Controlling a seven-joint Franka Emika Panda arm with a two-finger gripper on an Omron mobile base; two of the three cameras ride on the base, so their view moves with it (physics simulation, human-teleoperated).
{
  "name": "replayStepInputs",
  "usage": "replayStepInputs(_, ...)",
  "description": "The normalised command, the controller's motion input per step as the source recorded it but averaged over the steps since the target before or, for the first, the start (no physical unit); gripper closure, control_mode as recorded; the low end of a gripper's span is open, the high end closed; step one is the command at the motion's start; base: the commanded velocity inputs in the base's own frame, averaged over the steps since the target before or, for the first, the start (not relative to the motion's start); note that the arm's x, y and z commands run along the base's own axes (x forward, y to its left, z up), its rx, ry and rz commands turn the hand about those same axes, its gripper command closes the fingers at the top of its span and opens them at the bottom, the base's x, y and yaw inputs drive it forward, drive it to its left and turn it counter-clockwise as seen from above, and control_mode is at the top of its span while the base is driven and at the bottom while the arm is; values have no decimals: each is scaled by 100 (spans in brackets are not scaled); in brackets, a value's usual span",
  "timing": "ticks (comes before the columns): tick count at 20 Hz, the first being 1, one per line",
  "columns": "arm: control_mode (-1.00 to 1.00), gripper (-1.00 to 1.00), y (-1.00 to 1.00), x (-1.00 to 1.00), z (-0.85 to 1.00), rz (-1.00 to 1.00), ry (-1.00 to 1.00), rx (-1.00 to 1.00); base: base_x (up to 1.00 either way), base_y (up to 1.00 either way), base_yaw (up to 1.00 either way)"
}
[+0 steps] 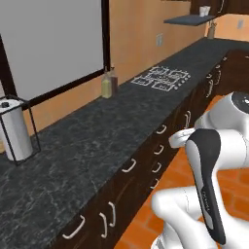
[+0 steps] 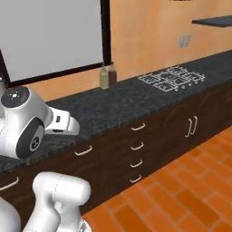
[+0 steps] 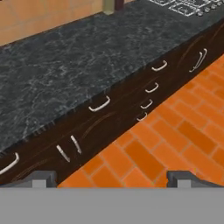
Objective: Navigate to the stove.
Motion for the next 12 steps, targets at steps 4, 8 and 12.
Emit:
replayStepInputs(4, 100, -100, 0, 0, 0, 0, 0, 0, 39, -80, 67)
replayStepInputs(8, 100, -100, 0, 0, 0, 0, 0, 0, 0, -89, 67)
replayStepInputs(12, 100, -100, 0, 0, 0, 0, 0, 0, -17, -98, 63)
